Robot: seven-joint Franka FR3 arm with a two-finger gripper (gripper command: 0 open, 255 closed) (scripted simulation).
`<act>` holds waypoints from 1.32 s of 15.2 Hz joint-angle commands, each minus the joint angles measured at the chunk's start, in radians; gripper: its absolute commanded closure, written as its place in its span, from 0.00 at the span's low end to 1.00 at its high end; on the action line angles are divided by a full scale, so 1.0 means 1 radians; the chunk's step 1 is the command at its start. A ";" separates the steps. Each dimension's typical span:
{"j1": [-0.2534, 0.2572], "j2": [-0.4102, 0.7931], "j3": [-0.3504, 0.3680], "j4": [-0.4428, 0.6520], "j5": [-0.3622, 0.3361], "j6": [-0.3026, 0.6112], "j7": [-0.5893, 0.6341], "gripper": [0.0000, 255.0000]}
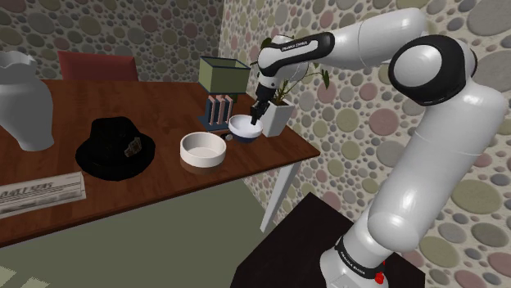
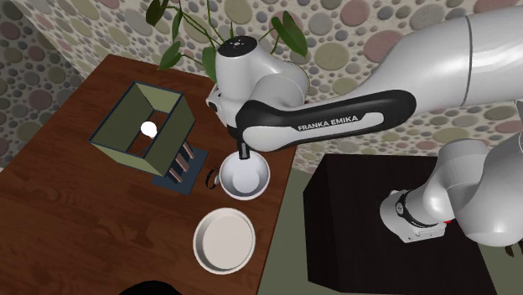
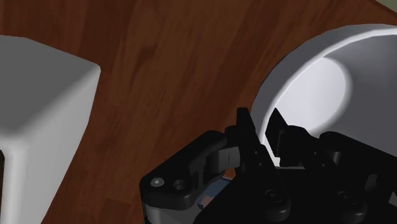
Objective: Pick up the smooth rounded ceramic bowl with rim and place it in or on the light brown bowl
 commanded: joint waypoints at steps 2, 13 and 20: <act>0.000 -0.015 -0.001 0.025 -0.006 -0.040 0.007 1.00; 0.000 -0.048 -0.003 0.125 -0.021 -0.170 0.028 1.00; 0.082 -0.016 0.068 0.200 -0.025 -0.195 0.187 1.00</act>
